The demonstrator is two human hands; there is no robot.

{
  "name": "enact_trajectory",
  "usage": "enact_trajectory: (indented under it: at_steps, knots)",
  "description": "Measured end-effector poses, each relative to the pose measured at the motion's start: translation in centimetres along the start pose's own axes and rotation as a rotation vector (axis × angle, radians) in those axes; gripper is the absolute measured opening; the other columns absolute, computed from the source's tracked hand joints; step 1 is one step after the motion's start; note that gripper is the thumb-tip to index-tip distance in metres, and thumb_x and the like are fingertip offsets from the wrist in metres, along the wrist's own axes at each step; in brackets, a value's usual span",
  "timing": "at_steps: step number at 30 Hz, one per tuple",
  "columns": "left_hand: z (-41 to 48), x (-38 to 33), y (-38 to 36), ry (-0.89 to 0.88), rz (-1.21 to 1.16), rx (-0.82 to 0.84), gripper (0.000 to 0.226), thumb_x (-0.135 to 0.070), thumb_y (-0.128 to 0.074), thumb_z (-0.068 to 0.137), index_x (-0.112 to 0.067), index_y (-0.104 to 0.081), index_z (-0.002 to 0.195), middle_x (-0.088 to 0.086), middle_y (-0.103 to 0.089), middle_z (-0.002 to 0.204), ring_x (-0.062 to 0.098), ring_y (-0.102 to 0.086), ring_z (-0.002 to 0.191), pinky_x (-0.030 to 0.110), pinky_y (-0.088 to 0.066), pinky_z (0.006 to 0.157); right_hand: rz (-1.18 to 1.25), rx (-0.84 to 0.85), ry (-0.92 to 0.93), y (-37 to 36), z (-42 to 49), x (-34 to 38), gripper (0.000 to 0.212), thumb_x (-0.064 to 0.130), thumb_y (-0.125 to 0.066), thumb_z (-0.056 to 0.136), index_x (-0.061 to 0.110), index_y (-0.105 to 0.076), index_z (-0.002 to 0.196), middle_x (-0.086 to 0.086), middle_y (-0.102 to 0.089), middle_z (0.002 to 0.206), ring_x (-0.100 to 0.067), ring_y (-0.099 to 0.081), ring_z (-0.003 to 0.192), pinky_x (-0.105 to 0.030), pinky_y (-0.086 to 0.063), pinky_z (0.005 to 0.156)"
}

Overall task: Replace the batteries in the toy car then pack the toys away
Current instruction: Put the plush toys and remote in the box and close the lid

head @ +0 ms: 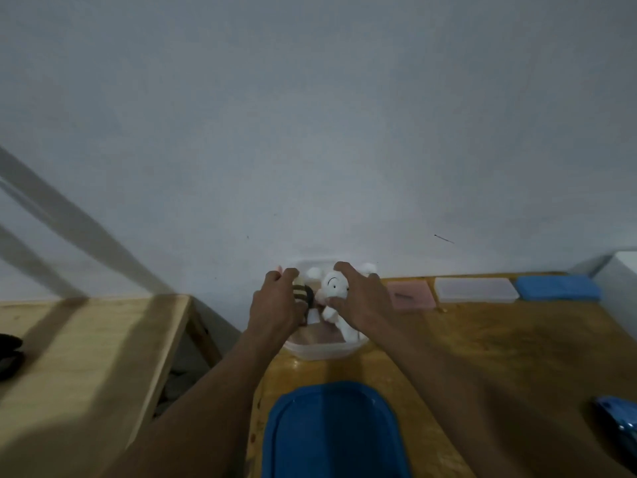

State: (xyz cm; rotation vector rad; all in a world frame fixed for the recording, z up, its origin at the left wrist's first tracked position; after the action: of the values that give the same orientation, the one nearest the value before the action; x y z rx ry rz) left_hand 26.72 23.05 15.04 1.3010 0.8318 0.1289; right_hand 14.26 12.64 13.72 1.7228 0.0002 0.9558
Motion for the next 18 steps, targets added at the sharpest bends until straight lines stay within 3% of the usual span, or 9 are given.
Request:
enact_trajectory:
  at_steps: [3, 7, 9, 12, 15, 18]
  knots:
    - [1.7, 1.3, -1.4, -0.003, -0.022, 0.053, 0.057, -0.028, -0.068, 0.084, -0.022, -0.043, 0.135, 0.011, -0.045, 0.133, 0.031, -0.054, 0.113, 0.036, -0.045, 0.095, -0.089, 0.029, 0.013, -1.2, 1.1, 0.2, 0.054, 0.038, -0.063, 0.085, 0.039, -0.037, 0.133, -0.016, -0.051, 0.116, -0.030, -0.054, 0.094, -0.028, -0.037, 0.069]
    - [3.3, 2.4, -3.8, -0.005, -0.031, 0.110, 0.055, -0.029, -0.067, 0.086, -0.023, -0.043, 0.134, 0.010, -0.044, 0.134, 0.028, -0.048, 0.119, 0.035, -0.043, 0.100, -0.110, 0.067, -0.032, -3.5, 2.6, -0.8, 0.046, 0.038, -0.060, 0.083, 0.042, -0.040, 0.125, -0.009, -0.053, 0.116, -0.025, -0.057, 0.094, -0.034, -0.051, 0.073]
    - [3.6, 2.6, -4.8, -0.002, -0.023, 0.150, 0.056, -0.029, -0.068, 0.086, -0.022, -0.042, 0.135, 0.009, -0.043, 0.134, 0.027, -0.049, 0.118, 0.034, -0.044, 0.099, -0.198, 0.071, -0.031, -4.0, 3.3, -1.3, 0.046, 0.040, -0.059, 0.082, 0.040, -0.042, 0.125, -0.009, -0.056, 0.116, -0.028, -0.056, 0.099, -0.035, -0.049, 0.078]
    - [3.4, 2.9, -5.8, 0.020, -0.016, 0.205, 0.062, -0.025, -0.068, 0.085, -0.023, -0.037, 0.139, 0.011, -0.039, 0.135, 0.028, -0.055, 0.112, 0.032, -0.048, 0.094, -0.251, 0.145, -0.036, -4.7, 3.7, -1.3, 0.044, 0.039, -0.058, 0.085, 0.032, -0.042, 0.125, -0.012, -0.057, 0.111, -0.034, -0.055, 0.099, -0.035, -0.040, 0.074]
    - [3.5, 3.2, -6.5, 0.023, -0.005, 0.213, 0.063, -0.023, -0.066, 0.086, -0.022, -0.036, 0.141, 0.012, -0.038, 0.134, 0.030, -0.056, 0.109, 0.031, -0.047, 0.092, -0.191, 0.140, -0.077, -6.2, 4.1, -1.9, 0.044, 0.033, -0.063, 0.079, 0.040, -0.039, 0.115, -0.014, -0.052, 0.115, -0.033, -0.051, 0.101, -0.038, -0.049, 0.077]
    - [3.9, 3.4, -7.3, 0.044, 0.015, 0.264, 0.062, -0.021, -0.064, 0.088, -0.019, -0.035, 0.143, 0.015, -0.035, 0.139, 0.033, -0.054, 0.115, 0.032, -0.045, 0.096, -0.189, 0.204, -0.069, -7.7, 4.4, -2.9, 0.045, 0.028, -0.065, 0.078, 0.040, -0.044, 0.116, -0.013, -0.052, 0.119, -0.032, -0.049, 0.102, -0.033, -0.041, 0.075]
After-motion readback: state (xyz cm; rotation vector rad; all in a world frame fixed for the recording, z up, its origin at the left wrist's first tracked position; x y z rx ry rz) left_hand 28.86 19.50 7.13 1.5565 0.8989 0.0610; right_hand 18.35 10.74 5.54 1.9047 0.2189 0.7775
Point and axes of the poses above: each hand's wrist, its own z-axis towards the middle knuckle, its own y-axis out of the back of the hand, x = y × z, the point moved 5 cm from there along z, towards the middle knuckle
